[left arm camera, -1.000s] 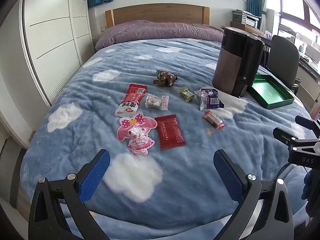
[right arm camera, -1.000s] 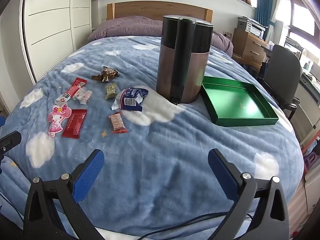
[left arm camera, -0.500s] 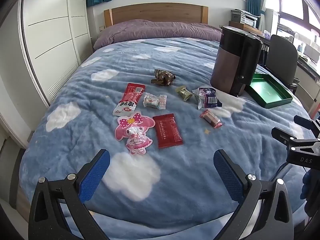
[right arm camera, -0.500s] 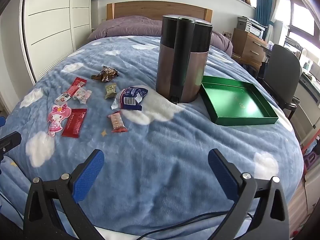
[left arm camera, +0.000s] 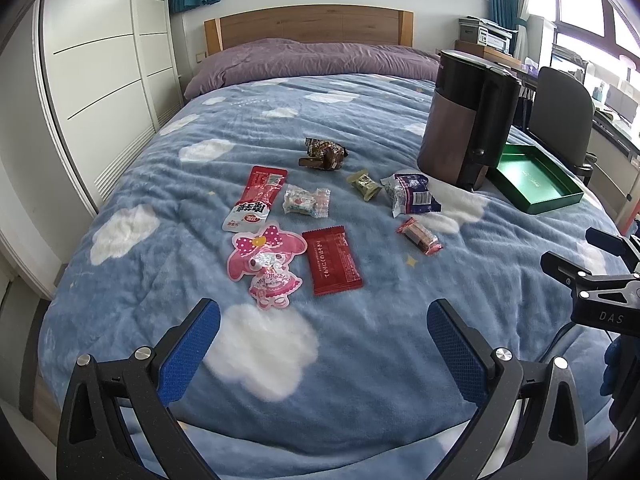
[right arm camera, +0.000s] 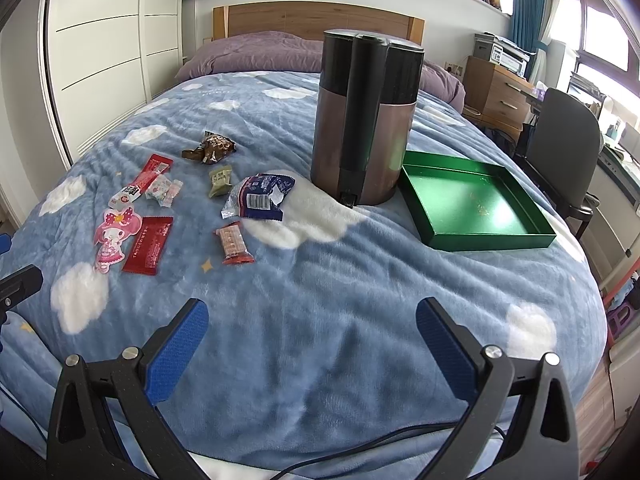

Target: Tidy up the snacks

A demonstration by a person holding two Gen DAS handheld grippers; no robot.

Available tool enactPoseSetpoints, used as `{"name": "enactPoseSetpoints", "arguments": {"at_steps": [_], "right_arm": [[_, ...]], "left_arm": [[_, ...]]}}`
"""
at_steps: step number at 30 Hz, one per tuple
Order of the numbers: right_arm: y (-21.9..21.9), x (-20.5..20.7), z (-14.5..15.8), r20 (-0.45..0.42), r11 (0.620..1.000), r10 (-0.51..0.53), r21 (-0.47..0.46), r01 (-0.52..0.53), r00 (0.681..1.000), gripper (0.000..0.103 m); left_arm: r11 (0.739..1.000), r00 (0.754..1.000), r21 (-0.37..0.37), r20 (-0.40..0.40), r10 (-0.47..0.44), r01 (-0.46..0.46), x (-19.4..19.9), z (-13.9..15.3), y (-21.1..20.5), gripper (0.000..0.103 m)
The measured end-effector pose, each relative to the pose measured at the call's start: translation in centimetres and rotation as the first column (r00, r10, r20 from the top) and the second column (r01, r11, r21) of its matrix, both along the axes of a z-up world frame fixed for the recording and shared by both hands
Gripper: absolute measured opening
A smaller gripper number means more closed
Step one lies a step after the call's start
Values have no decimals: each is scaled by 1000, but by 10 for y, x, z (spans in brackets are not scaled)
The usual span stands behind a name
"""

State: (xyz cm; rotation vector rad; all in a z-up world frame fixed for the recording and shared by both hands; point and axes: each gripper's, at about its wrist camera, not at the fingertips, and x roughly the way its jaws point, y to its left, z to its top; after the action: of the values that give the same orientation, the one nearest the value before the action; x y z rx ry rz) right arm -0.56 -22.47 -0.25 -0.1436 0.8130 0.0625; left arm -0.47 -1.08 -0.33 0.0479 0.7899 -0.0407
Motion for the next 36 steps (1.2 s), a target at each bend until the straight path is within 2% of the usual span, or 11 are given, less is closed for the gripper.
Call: {"name": "enactPoseSetpoints", "arguments": {"at_steps": [36], "right_arm": [[-1, 0, -3, -5, 1000, -3, -3, 3, 1000, 103]], "left_arm": [[1000, 1000, -4, -13, -6, 6, 0, -2, -1, 102]]}}
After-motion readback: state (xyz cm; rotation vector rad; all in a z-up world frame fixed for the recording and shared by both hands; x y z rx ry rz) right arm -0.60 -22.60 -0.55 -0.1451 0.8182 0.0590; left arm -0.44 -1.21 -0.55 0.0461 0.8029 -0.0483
